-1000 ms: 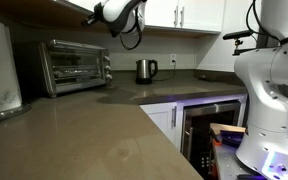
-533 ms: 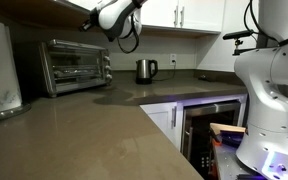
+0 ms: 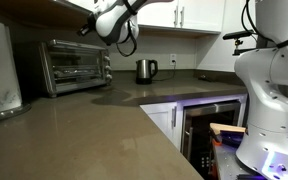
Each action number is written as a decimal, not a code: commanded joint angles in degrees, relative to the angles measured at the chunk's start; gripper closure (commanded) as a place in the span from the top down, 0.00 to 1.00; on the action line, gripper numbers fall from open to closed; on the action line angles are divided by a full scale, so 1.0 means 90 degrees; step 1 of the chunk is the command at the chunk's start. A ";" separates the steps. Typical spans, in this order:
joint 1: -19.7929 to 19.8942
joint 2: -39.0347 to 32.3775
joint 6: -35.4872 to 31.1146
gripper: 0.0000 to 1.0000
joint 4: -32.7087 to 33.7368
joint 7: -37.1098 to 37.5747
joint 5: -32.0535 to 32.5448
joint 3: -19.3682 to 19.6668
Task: Open the door of the oven
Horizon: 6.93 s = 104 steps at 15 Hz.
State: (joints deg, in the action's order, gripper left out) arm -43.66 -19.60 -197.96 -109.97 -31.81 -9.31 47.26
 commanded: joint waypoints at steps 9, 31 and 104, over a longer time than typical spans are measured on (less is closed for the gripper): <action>0.1183 -0.0180 0.0000 0.00 0.0088 0.0391 0.0279 -0.0965; 0.3490 -0.0709 -0.0001 0.00 0.1249 0.0322 0.0642 -0.3023; 0.0968 0.1728 0.3124 0.00 -0.1320 0.1708 0.0501 -0.1059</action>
State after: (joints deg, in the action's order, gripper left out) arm -33.97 -6.28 -172.00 -120.09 -18.22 -5.91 37.29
